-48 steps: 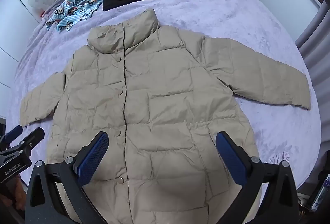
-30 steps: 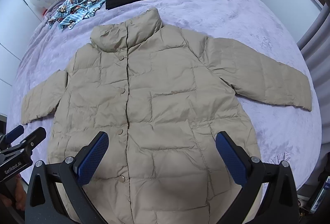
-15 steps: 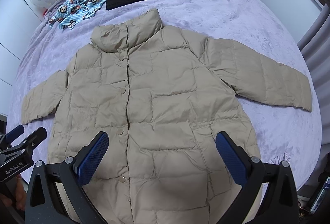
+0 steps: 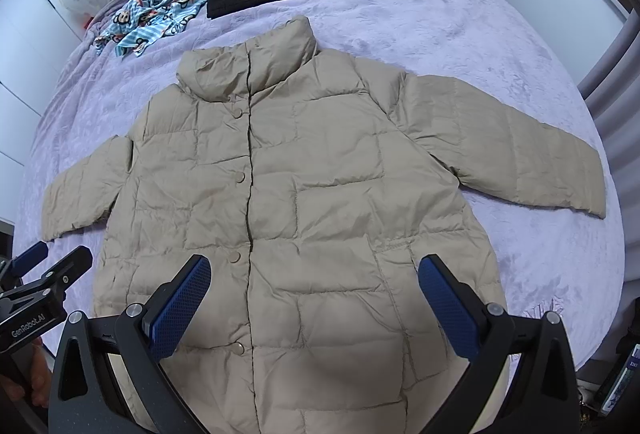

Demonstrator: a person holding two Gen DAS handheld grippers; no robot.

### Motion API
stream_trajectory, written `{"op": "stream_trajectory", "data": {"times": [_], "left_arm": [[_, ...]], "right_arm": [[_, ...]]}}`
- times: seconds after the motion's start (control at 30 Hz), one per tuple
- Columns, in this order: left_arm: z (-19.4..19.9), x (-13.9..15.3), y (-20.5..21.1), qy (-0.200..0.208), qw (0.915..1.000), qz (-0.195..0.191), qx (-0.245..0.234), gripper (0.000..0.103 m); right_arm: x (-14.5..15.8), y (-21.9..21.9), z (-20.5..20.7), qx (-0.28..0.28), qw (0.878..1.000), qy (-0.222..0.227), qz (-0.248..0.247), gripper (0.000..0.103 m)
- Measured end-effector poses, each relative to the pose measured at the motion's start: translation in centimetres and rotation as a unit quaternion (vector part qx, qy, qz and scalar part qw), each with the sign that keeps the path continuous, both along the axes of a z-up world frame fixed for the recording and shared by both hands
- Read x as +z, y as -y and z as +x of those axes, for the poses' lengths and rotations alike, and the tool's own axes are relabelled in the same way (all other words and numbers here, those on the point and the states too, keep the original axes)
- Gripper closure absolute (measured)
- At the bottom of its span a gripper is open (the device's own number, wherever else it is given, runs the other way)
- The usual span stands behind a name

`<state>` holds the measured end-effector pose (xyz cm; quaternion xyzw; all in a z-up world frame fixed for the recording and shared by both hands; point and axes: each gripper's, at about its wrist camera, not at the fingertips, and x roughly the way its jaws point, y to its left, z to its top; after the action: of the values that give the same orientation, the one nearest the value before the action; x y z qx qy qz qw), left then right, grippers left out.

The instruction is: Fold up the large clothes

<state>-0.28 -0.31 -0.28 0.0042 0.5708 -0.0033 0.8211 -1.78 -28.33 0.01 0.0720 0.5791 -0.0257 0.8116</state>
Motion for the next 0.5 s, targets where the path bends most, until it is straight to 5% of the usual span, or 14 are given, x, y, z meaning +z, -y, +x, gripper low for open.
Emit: {"op": "stream_trajectory", "data": {"times": [0.5], "left_arm": [[0.08,-0.09,-0.04,-0.001,1.0,-0.001,-0.001,0.0]], "right_arm": [[-0.01,-0.01,0.08,0.0,1.0,-0.001,0.001,0.0]]}}
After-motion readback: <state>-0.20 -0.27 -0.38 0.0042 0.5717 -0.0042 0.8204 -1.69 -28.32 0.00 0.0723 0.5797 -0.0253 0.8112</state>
